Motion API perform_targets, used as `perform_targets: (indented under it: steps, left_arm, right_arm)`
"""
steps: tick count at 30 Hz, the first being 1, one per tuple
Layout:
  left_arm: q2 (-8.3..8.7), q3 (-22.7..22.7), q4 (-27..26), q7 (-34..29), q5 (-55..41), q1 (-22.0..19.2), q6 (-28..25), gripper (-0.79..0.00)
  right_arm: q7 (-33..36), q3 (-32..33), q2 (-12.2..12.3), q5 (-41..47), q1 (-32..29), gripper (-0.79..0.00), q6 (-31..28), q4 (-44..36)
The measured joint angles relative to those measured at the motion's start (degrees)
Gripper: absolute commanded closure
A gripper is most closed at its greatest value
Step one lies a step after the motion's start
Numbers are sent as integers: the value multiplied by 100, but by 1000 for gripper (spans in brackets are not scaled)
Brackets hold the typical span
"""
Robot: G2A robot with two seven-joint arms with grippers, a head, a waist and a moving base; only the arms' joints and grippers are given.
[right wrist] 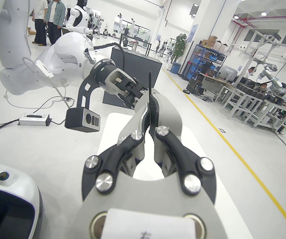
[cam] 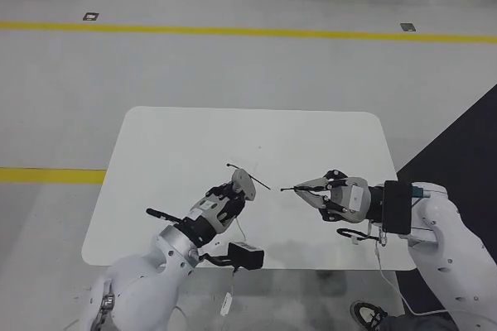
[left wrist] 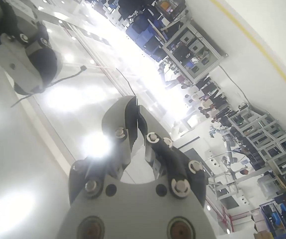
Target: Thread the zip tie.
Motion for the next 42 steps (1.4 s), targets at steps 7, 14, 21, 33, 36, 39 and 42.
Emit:
perform_targets:
  steps: [7, 14, 21, 33, 36, 39, 42]
  left_arm:
    - [-25, 144, 0, -2, -39, -55, 66, 0]
    - [-47, 198, 0, -33, -31, -106, 30, 0]
    - [-66, 160, 0, -102, 42, -161, -25, 0]
    - [-80, 5, 0, -117, 17, -125, 1, 0]
    - [-84, 4, 0, -116, 21, -105, 23, 0]
    - [-88, 32, 0, -109, 37, -82, 45, 0]
    - [-91, 61, 0, -92, 61, -68, 60, 0]
  right_arm:
    - [-74, -61, -32, 6, 89, 0, 6, 128]
    - [-43, -146, -59, 11, 127, 0, 2, 114]
    - [-17, -179, -79, 20, 140, 0, 1, 137]
    - [10, -112, -98, 52, 171, 0, 9, 163]
    - [14, -100, -99, 58, 167, 0, 12, 166]
    - [14, -101, -99, 58, 167, 0, 12, 166]
    - [14, -101, -99, 58, 167, 0, 12, 165]
